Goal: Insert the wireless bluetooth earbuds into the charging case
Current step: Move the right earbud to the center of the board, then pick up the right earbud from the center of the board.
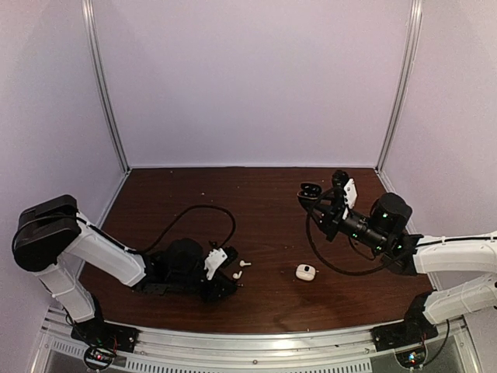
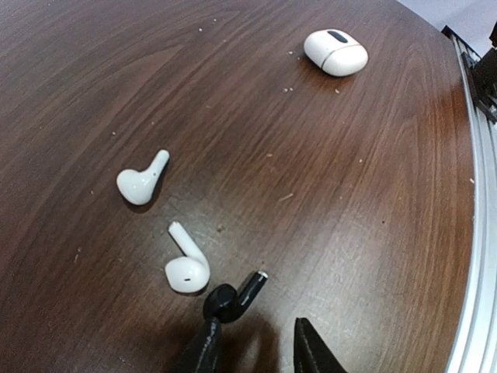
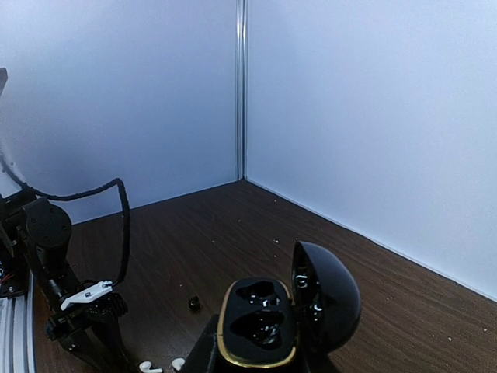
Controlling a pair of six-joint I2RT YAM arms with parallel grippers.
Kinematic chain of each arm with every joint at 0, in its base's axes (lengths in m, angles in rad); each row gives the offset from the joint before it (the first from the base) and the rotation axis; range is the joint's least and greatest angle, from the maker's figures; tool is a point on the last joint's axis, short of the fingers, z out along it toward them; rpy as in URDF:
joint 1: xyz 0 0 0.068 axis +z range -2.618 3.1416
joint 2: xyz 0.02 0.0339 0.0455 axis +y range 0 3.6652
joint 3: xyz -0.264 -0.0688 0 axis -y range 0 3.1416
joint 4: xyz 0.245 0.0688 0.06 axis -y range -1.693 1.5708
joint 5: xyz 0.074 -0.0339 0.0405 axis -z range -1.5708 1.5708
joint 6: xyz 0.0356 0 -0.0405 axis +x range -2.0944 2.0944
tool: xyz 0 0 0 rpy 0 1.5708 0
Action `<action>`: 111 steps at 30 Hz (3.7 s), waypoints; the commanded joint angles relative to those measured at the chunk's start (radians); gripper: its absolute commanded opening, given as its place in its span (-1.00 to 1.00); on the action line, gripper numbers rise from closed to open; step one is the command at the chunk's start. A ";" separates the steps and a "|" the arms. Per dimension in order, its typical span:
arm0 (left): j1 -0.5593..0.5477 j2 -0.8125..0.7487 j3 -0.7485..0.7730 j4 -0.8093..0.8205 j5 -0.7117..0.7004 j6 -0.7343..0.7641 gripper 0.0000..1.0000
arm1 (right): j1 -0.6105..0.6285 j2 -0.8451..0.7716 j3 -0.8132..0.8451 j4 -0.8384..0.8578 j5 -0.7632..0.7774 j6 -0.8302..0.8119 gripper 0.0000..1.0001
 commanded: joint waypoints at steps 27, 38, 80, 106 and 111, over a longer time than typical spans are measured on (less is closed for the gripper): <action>0.002 0.262 0.540 -0.575 0.013 0.164 -0.27 | -0.004 -0.046 -0.013 -0.024 0.011 0.004 -1.00; -0.014 0.375 0.830 -0.985 0.008 0.187 -0.28 | -0.004 -0.064 -0.010 -0.042 0.039 0.005 -1.00; -0.060 0.295 0.901 -1.444 0.000 0.210 -0.19 | -0.009 -0.138 0.005 -0.083 0.062 -0.018 -1.00; -0.063 0.393 0.944 -1.473 0.024 0.214 -0.51 | -0.018 -0.169 -0.018 -0.075 0.071 -0.019 -1.00; -0.070 0.396 0.936 -1.474 0.014 0.215 -0.51 | -0.020 -0.168 -0.020 -0.074 0.070 -0.018 -1.00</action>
